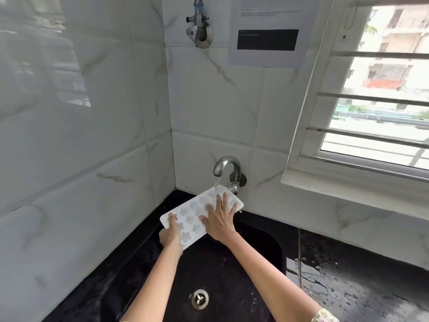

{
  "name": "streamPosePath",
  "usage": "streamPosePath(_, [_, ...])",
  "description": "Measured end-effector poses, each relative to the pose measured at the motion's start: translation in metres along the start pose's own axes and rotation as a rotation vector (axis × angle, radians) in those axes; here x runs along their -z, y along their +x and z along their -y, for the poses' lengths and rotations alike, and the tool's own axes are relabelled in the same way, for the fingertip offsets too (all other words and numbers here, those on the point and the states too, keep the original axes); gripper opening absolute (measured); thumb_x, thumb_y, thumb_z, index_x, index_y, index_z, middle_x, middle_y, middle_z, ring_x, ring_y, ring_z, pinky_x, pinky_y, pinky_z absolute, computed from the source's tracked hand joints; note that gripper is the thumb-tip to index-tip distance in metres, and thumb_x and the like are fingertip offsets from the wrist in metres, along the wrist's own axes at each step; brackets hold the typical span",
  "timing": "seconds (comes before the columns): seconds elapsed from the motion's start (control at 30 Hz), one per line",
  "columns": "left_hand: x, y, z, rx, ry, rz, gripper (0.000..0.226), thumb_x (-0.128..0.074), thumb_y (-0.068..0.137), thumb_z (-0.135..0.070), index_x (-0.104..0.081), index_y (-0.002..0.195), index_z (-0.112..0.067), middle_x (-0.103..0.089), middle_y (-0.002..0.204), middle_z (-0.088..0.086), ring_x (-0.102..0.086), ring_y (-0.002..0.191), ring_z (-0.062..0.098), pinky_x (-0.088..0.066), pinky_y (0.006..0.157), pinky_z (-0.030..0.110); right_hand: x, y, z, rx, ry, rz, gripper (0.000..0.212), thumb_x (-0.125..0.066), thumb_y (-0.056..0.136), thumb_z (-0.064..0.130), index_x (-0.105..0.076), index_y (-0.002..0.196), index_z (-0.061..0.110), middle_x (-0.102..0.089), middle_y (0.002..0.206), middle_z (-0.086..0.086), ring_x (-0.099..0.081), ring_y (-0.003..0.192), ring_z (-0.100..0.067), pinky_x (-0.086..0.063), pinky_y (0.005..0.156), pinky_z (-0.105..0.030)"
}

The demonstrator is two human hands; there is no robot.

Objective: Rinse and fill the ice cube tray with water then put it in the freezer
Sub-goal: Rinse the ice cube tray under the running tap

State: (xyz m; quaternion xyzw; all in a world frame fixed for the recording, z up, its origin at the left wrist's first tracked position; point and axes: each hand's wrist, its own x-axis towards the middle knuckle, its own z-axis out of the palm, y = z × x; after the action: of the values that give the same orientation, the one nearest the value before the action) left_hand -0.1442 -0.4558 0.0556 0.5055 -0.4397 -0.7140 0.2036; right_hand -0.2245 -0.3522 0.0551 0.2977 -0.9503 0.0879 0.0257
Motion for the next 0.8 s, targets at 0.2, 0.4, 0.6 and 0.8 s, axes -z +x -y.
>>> streamPosePath(0.2, [0.004,0.001,-0.003,-0.031,0.009,0.049,0.057,-0.057,0.090,-0.044,-0.056,0.121,0.004,-0.062,0.122,0.019,-0.062,0.102,0.033,-0.047,0.074,0.033,-0.002,-0.003,-0.002,-0.025,-0.026,-0.006,0.079,-0.006,0.079,0.068,-0.047,0.128,0.020,-0.012,0.152,-0.022,0.014,0.142,-0.038,0.008,0.105,-0.068])
streamPosePath(0.4, [0.003,-0.002,0.002,-0.011,0.015,0.062,0.060,-0.055,0.092,-0.043,-0.052,0.126,0.005,-0.059,0.126,0.017,-0.057,0.115,0.034,-0.046,0.081,0.036,0.002,-0.006,-0.006,-0.057,-0.017,-0.046,0.091,-0.003,0.072,0.078,-0.058,0.119,0.023,-0.018,0.149,-0.020,0.007,0.142,-0.038,0.003,0.107,-0.066])
streamPosePath(0.6, [-0.003,0.001,0.000,-0.001,0.010,0.069,0.060,-0.055,0.091,-0.045,-0.054,0.125,0.004,-0.057,0.129,0.017,-0.056,0.117,0.034,-0.044,0.080,0.035,0.004,-0.007,-0.017,-0.013,0.032,-0.088,0.118,0.020,0.051,0.084,-0.054,0.124,0.027,-0.019,0.149,-0.018,0.006,0.142,-0.038,-0.001,0.107,-0.065])
streamPosePath(0.8, [-0.010,0.000,-0.003,0.024,-0.019,0.078,0.060,-0.053,0.092,-0.046,-0.053,0.124,0.005,-0.058,0.128,0.017,-0.057,0.116,0.034,-0.046,0.084,0.036,0.014,-0.001,-0.013,-0.015,0.034,-0.071,0.105,0.003,0.056,0.082,-0.052,0.126,0.025,-0.014,0.152,-0.016,0.007,0.142,-0.036,-0.005,0.108,-0.061])
